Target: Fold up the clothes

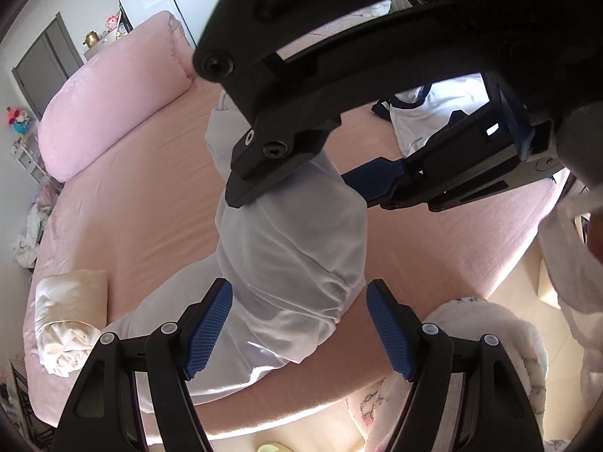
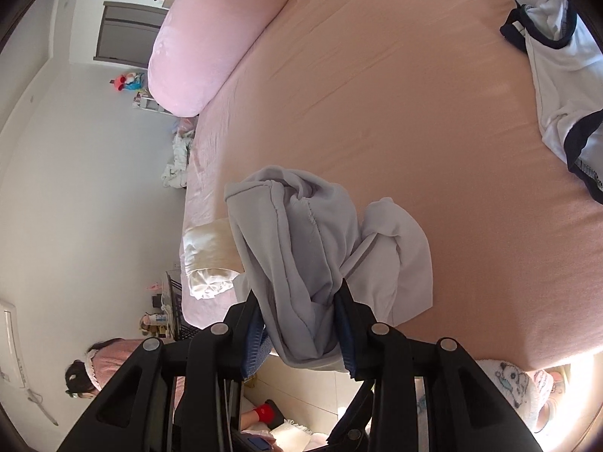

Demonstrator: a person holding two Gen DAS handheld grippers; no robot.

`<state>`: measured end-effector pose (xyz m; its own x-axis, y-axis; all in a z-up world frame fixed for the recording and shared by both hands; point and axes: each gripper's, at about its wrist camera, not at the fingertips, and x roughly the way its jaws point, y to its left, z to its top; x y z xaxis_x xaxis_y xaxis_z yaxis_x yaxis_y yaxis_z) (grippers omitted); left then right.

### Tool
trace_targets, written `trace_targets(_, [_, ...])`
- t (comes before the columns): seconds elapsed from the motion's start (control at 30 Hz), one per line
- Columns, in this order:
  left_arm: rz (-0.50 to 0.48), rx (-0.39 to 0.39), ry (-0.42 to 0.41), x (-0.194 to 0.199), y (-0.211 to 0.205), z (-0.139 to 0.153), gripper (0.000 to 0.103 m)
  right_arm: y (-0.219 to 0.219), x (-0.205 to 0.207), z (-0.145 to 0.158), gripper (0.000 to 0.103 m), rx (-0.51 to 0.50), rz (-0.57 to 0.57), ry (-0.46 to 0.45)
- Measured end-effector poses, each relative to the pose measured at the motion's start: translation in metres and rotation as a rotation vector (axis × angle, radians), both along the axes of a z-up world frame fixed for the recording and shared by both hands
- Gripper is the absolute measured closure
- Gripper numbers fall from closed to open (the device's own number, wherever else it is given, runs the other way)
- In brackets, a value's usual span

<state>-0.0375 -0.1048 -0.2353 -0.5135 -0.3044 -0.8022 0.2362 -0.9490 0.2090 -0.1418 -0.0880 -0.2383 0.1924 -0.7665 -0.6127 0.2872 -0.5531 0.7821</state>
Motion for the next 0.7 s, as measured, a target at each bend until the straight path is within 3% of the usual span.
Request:
trace_targets(0.17, [0.026,0.058,0.053,-0.008,-0.007,0.003,0.031,-0.003,0.002,0.000,0.067,0.014,0.013,-0.002])
trace_targets(0.27, [0.037,0.059,0.057,-0.014,-0.014,0.000,0.060,0.009,0.000,-0.004,0.067,0.009,0.008,-0.029])
trace_targets(0.4, [0.044,0.114,0.040,-0.019,-0.026,-0.005,0.062,0.015,-0.009,-0.012,0.064,0.000,-0.022,-0.089])
trace_targets(0.43, [0.040,0.114,0.031,-0.020,-0.027,-0.007,0.062,0.018,-0.012,-0.014,0.060,-0.014,-0.038,-0.114])
trace_targets(0.5, [0.040,0.124,0.016,-0.023,-0.030,-0.010,0.061,0.029,-0.017,-0.019,0.030,-0.045,-0.083,-0.155])
trace_targets(0.7, [0.069,0.193,0.003,-0.027,-0.040,-0.011,0.061,0.079,-0.025,-0.033,0.027,-0.095,-0.240,-0.206])
